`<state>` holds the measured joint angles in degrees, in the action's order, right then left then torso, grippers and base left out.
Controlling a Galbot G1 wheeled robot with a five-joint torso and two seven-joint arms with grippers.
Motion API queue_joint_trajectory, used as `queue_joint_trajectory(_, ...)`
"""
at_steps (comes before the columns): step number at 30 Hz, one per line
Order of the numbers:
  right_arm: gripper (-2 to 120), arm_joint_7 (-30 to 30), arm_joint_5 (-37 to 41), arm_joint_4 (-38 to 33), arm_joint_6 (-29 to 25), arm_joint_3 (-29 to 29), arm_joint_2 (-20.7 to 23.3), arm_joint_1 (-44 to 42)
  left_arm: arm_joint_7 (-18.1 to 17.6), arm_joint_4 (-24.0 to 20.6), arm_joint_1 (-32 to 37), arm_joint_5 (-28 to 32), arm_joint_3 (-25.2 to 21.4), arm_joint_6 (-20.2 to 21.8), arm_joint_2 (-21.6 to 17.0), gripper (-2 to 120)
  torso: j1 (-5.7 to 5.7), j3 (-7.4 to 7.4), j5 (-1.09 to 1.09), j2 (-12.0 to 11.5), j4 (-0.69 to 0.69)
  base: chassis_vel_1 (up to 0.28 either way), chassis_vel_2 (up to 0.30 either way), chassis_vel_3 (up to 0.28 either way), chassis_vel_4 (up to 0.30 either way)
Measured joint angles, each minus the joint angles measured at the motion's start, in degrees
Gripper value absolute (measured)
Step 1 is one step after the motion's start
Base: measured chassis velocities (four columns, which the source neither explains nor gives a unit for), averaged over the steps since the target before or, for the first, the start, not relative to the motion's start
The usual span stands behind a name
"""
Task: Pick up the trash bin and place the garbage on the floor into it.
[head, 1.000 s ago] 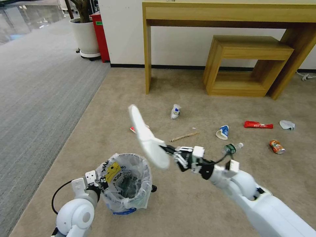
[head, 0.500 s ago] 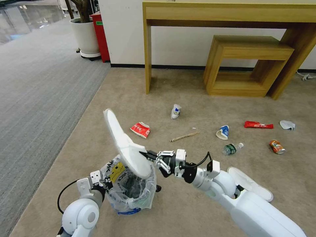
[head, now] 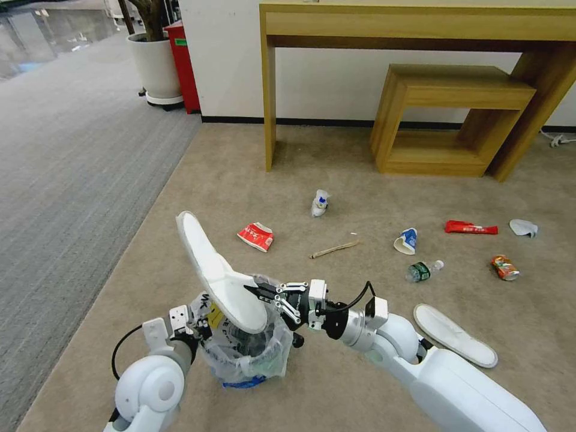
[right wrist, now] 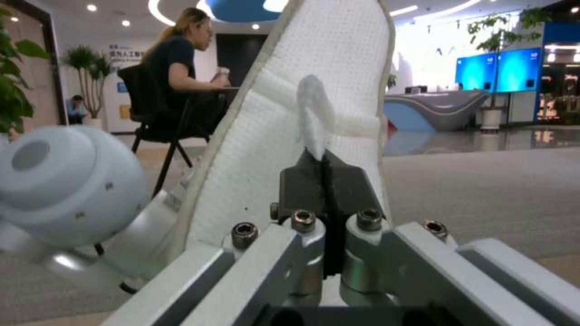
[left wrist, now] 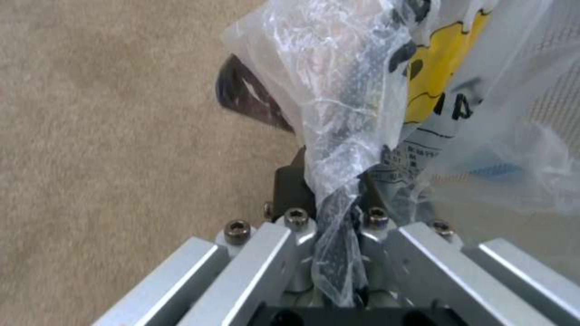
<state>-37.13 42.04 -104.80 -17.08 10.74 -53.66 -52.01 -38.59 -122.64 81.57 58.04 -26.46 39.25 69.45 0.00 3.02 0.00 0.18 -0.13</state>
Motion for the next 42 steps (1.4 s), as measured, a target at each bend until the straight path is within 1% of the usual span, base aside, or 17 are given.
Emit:
queue_joint_trajectory(1,0,0.00,0.00,0.00,0.00,0.00,0.00,0.00,0.00,0.00,0.00,0.00,0.00,0.00,0.00,0,0.00,0.00,0.00,0.00,0.00,0.000,0.000,0.000,0.000)
queue_joint_trajectory(4,0,0.05,-0.03,0.02,0.00,0.31,0.18,0.39,-2.85,-1.56,0.02,5.53,-0.48,0.47,-1.41,0,0.00,0.00,0.00,0.00,0.00,0.000,0.000,0.000,0.000)
queue_joint_trajectory(5,0,0.05,-0.03,0.02,0.00,0.31,0.18,0.39,-2.85,-1.56,0.02,5.53,-0.48,0.47,-1.41,0,0.00,0.00,0.00,0.00,0.00,0.000,0.000,0.000,0.000)
queue_joint_trajectory(7,0,0.16,-0.03,0.23,0.00,0.73,0.13,1.08,-5.47,-3.07,-0.09,11.35,-1.18,0.75,-3.02,0,0.00,0.00,-0.01,0.00,0.00,0.000,0.000,0.000,0.000)
queue_joint_trajectory(8,0,0.19,-0.04,0.33,0.00,0.85,0.06,1.26,-6.27,-3.54,-0.18,13.15,-1.46,0.86,-3.48,0,0.00,0.00,0.00,0.00,0.00,0.000,0.000,0.000,0.000)
queue_joint_trajectory(12,0,0.30,-0.12,0.53,0.00,1.17,-0.10,1.54,-7.32,-4.23,-0.31,15.85,-2.11,0.93,-4.31,0,0.00,0.00,-0.01,0.00,0.00,0.000,0.000,0.000,0.000)
queue_joint_trajectory(14,0,0.57,-0.43,0.82,-0.04,1.68,-0.23,1.89,-8.81,-5.34,-0.28,19.43,-2.72,0.96,-5.32,0,0.00,0.00,0.00,0.00,0.00,0.000,0.000,0.000,0.000)
queue_joint_trajectory(21,0,1.23,-0.68,1.42,-0.10,2.83,-1.17,3.27,-9.58,-7.02,0.08,21.17,-2.61,0.96,-5.65,0,0.00,0.00,0.00,0.00,0.01,0.000,0.000,0.000,0.000)
queue_joint_trajectory(30,0,1.17,-1.47,1.77,0.03,3.54,-1.53,3.14,-9.63,-7.36,-0.36,21.72,-2.69,0.89,-5.44,0,0.00,0.00,0.00,0.00,0.00,0.000,0.000,0.000,0.000)
queue_joint_trajectory(31,1,1.12,-1.59,1.76,0.11,3.46,-1.45,2.90,-9.63,-7.31,-0.45,21.79,-2.76,0.79,-5.42,0,0.00,0.00,0.00,0.00,0.00,0.000,0.000,0.000,0.000)
queue_joint_trajectory(32,8,0.99,-1.80,1.76,0.18,3.35,-1.32,2.61,-9.63,-7.30,-0.60,21.97,-2.78,0.70,-5.38,0,0.00,0.00,0.00,0.00,0.00,0.000,0.000,0.000,0.000)
queue_joint_trajectory(33,8,0.99,-1.80,1.76,0.18,3.35,-1.32,2.61,-9.63,-7.30,-0.60,21.97,-2.78,0.70,-5.38,0,0.00,0.00,0.00,0.00,0.00,0.000,0.000,0.000,0.000)
queue_joint_trajectory(35,17,0.86,-2.04,1.80,0.23,3.24,-1.24,2.32,-9.72,-7.39,-0.83,22.39,-2.86,0.62,-5.35,0,0.00,0.00,0.00,0.00,0.00,0.000,0.000,0.000,0.000)
queue_joint_trajectory(37,19,0.81,-2.10,1.83,0.23,3.19,-1.22,2.23,-9.78,-7.50,-0.93,22.61,-2.92,0.59,-5.32,0,0.00,0.00,0.00,0.00,0.00,0.000,0.000,0.000,0.000)
queue_joint_trajectory(39,30,0.62,-2.31,1.93,0.22,3.09,-1.19,1.98,-9.90,-7.67,-1.06,22.98,-3.20,0.52,-5.24,0,0.00,0.00,0.00,0.00,0.00,0.000,0.000,0.000,0.000)
queue_joint_trajectory(40,30,0.62,-2.31,1.93,0.22,3.09,-1.19,1.98,-9.90,-7.67,-1.06,22.98,-3.20,0.52,-5.24,0,0.00,0.00,0.00,0.00,0.00,0.000,0.000,0.000,0.000)
queue_joint_trajectory(42,41,0.32,-2.51,2.04,0.17,2.95,-1.08,1.83,-9.91,-7.84,-1.04,23.13,-3.38,0.48,-5.15,0,0.00,0.00,0.00,0.00,0.00,0.000,0.000,0.000,0.000)
